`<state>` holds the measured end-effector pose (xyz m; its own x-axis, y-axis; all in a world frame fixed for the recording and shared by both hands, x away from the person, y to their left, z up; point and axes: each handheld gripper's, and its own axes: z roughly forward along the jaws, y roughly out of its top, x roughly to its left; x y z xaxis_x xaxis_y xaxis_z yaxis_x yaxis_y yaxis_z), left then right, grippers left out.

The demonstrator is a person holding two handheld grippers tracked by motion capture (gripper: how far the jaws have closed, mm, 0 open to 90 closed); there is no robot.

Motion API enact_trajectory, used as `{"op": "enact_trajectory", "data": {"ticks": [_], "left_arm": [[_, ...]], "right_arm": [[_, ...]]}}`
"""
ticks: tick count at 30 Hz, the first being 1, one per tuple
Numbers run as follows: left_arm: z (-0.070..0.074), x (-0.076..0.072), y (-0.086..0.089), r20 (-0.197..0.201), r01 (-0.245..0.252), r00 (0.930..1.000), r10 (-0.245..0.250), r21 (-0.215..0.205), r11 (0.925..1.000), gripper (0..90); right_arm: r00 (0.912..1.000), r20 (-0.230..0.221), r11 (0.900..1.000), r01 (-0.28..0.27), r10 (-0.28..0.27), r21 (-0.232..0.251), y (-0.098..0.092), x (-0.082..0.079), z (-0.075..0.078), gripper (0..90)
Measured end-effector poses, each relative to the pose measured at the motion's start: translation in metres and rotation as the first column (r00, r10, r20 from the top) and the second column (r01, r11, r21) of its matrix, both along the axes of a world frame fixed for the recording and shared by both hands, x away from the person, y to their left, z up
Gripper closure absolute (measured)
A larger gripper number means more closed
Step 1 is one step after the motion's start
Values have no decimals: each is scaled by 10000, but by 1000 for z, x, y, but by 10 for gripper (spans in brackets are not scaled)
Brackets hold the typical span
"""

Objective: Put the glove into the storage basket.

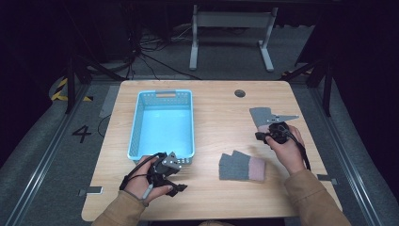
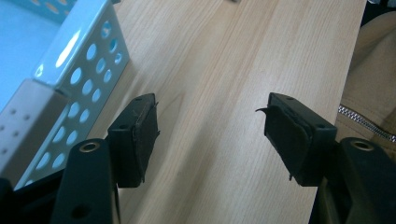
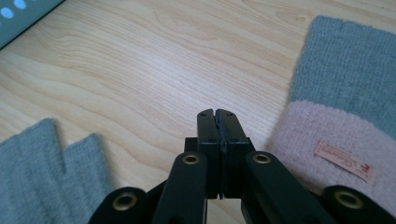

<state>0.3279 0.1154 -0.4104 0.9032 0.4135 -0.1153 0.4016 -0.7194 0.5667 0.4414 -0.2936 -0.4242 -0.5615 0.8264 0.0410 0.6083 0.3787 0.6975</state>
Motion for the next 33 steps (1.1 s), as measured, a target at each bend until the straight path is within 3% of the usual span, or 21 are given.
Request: {"op": "enact_trajectory", "data": {"ticks": [11,18,33], "left_arm": [[-3,-7,9,-29,-401,9992,401,-19,9992,359],[-3,-10,13,-1,-506,9987,506,-5,9987,358],[-2,-7,8,-20,-192,9998,192,-24,9998,353]], "right_arm": [[9998,-177,9997,48,-52,-228,5,16,-13,895],[9989,-293,9982,355,-370,-490,1,24,-21,894],[9951,-433,9944,864,-892,-615,-14,22,-24,894]]}}
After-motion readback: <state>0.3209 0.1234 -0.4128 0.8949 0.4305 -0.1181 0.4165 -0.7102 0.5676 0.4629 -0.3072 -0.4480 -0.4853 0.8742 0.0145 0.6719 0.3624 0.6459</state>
